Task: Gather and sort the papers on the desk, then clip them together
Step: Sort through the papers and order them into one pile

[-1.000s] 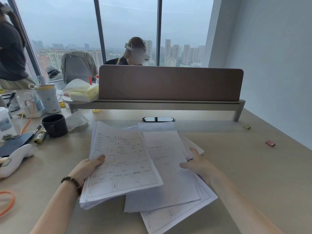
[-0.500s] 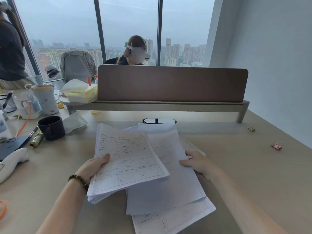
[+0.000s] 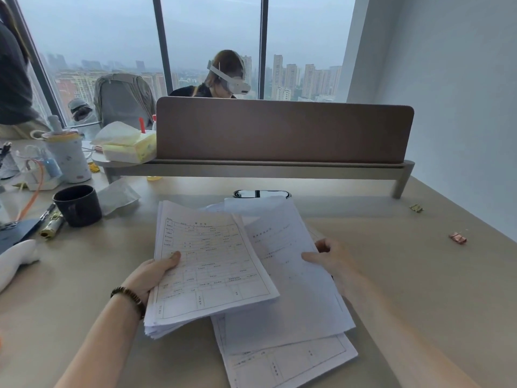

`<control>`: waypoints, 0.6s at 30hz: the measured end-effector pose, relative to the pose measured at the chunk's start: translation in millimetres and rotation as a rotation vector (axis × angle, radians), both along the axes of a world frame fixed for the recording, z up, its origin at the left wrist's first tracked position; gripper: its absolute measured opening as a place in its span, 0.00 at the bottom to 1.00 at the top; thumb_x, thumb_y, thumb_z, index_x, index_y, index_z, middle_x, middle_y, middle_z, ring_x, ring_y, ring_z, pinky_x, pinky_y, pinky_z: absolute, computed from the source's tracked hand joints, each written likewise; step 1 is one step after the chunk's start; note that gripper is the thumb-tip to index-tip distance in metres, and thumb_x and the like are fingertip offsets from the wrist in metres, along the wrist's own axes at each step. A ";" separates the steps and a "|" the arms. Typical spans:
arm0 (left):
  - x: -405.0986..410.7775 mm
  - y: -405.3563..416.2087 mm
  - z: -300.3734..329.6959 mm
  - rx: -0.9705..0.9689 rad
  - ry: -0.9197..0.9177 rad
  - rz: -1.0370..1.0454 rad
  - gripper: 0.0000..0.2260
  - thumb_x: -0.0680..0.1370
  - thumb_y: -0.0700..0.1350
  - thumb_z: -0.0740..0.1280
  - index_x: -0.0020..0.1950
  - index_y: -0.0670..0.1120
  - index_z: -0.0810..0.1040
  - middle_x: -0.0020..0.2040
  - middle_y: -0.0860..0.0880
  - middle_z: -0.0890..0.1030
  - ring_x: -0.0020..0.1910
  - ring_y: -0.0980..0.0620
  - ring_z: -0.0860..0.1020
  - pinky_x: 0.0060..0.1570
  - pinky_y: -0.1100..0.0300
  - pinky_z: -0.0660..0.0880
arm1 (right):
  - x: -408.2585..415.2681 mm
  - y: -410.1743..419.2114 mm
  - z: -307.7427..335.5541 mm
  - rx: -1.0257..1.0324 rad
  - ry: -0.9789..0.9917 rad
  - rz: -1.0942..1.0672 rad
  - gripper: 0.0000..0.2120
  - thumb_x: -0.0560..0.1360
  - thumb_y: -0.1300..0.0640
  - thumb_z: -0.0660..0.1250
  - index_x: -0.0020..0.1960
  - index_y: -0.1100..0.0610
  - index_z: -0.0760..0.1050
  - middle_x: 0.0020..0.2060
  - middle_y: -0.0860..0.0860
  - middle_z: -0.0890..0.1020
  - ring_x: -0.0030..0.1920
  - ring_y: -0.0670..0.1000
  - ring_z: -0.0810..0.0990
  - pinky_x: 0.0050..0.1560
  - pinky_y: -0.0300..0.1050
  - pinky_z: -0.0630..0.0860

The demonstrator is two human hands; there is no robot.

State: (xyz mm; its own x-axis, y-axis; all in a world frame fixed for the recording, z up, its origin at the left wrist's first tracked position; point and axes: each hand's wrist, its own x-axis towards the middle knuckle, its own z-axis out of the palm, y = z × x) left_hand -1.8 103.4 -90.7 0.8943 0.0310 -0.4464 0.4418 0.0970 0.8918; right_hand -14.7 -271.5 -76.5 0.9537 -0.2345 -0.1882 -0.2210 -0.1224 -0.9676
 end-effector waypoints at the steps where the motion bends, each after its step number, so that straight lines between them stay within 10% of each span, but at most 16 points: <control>1: 0.0 0.3 -0.6 0.004 0.006 -0.008 0.14 0.79 0.46 0.68 0.58 0.37 0.78 0.43 0.37 0.86 0.34 0.40 0.85 0.29 0.51 0.82 | 2.6 -1.0 -0.3 0.066 0.032 -0.019 0.16 0.69 0.72 0.76 0.47 0.60 0.72 0.44 0.58 0.78 0.38 0.56 0.79 0.39 0.49 0.78; 7: 1.0 5.4 -4.4 0.007 0.021 -0.038 0.17 0.77 0.47 0.70 0.61 0.38 0.78 0.50 0.35 0.85 0.42 0.37 0.85 0.40 0.46 0.83 | 22.2 -1.6 0.4 0.164 0.111 0.027 0.26 0.69 0.73 0.75 0.64 0.63 0.72 0.54 0.63 0.82 0.46 0.60 0.83 0.43 0.52 0.81; 18: 3.4 13.3 -13.7 -0.122 -0.006 -0.035 0.19 0.75 0.47 0.69 0.62 0.38 0.78 0.54 0.35 0.84 0.41 0.38 0.85 0.38 0.46 0.83 | 12.1 -14.4 -0.3 -0.083 0.041 0.100 0.07 0.76 0.66 0.71 0.54 0.65 0.80 0.47 0.59 0.85 0.41 0.54 0.86 0.48 0.50 0.83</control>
State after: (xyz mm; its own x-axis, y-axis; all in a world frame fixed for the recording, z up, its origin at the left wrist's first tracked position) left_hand 1.6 116.7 -104.4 0.8965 -0.0549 -0.4397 0.4417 0.1893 0.8770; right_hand -2.5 -285.9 -76.8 0.9651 -0.1550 -0.2110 -0.2424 -0.2253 -0.9436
